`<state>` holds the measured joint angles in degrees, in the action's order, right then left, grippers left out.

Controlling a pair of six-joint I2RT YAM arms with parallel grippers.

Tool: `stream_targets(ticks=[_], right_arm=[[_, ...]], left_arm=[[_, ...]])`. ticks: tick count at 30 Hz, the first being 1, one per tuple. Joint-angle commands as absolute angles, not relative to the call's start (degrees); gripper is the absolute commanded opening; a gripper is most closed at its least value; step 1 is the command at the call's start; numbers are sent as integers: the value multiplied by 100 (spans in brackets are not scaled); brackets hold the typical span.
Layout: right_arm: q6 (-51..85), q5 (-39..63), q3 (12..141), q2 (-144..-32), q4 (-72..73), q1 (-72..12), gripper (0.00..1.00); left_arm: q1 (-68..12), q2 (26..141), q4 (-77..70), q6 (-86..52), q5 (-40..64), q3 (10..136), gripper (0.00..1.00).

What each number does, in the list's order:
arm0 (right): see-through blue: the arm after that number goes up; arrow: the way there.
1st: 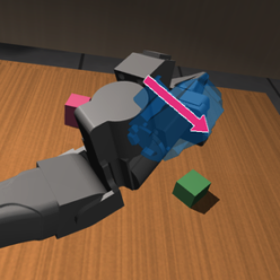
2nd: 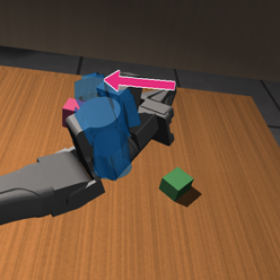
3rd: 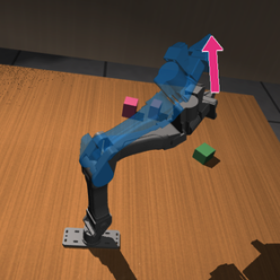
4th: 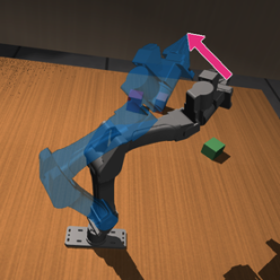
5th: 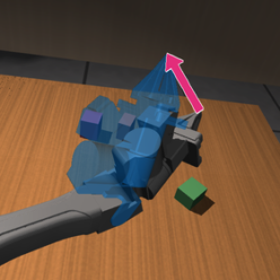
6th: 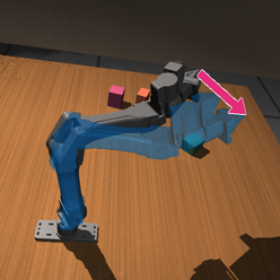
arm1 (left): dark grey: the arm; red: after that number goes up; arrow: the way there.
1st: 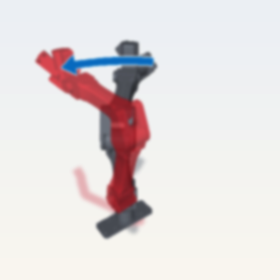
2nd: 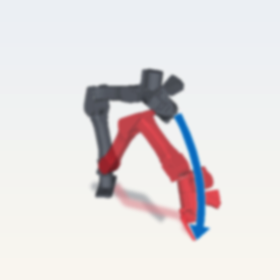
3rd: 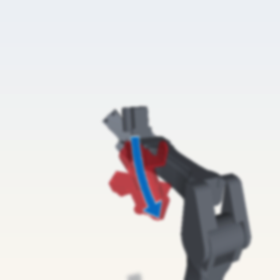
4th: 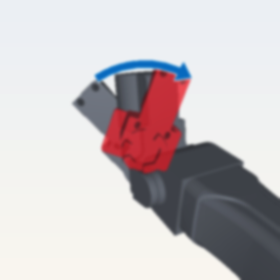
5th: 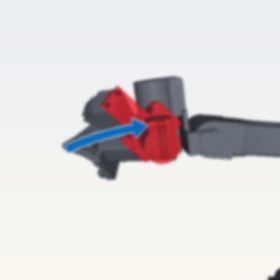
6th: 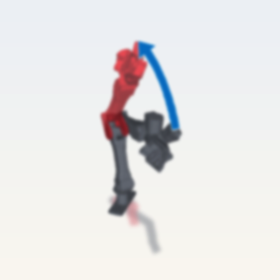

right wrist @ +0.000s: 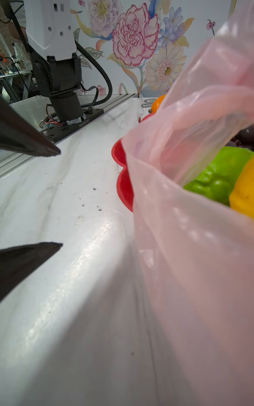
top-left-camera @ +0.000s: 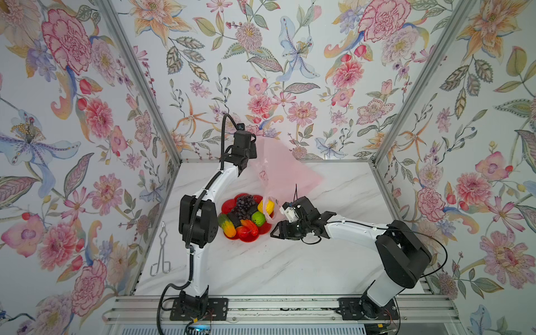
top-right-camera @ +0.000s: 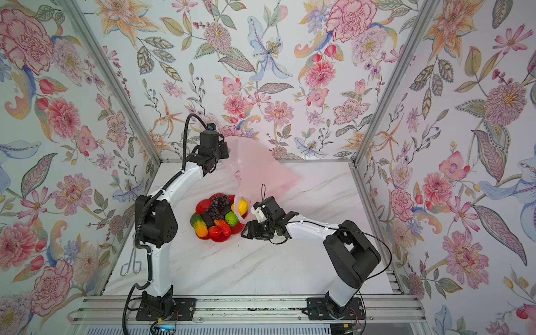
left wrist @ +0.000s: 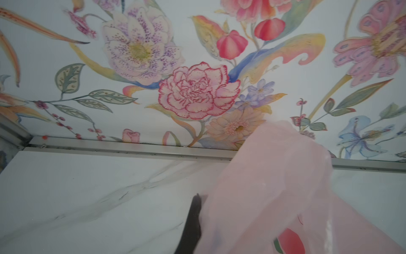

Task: Place the fruits into the plastic bag
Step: Move the plastic bag to the top-left of the table.

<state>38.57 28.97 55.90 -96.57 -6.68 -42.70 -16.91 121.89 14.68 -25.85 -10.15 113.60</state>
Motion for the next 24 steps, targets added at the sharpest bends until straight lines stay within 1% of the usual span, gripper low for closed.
stream_targets(ticks=[1, 6, 11, 15, 20, 22, 24], right_arm=[[4051, 2865, 5801, -9822, -261, -4202, 51], [4244, 2908, 5868, -9984, 6, -4105, 48], [4378, 3001, 6029, -10243, 130, -4094, 49], [4654, 2994, 5875, -10238, 502, -3988, 57], [4770, 2804, 5673, -10007, 604, -3821, 67], [4760, 2594, 5592, -9889, 591, -3746, 69], [4793, 2409, 5525, -9846, 575, -3497, 70]], left_arm=[[-1377, 12123, 1854, -2844, -1519, 11052, 0], [-961, 11403, 1378, -3258, -1254, 9729, 0], [-849, 10859, 1226, -3353, -1018, 8836, 0], [-860, 10372, 803, -3577, -373, 8046, 0], [-987, 9908, 810, -3592, -94, 7429, 0], [-1046, 9722, 789, -3547, -30, 7189, 0], [-1055, 9579, 711, -3516, 91, 6959, 0]])
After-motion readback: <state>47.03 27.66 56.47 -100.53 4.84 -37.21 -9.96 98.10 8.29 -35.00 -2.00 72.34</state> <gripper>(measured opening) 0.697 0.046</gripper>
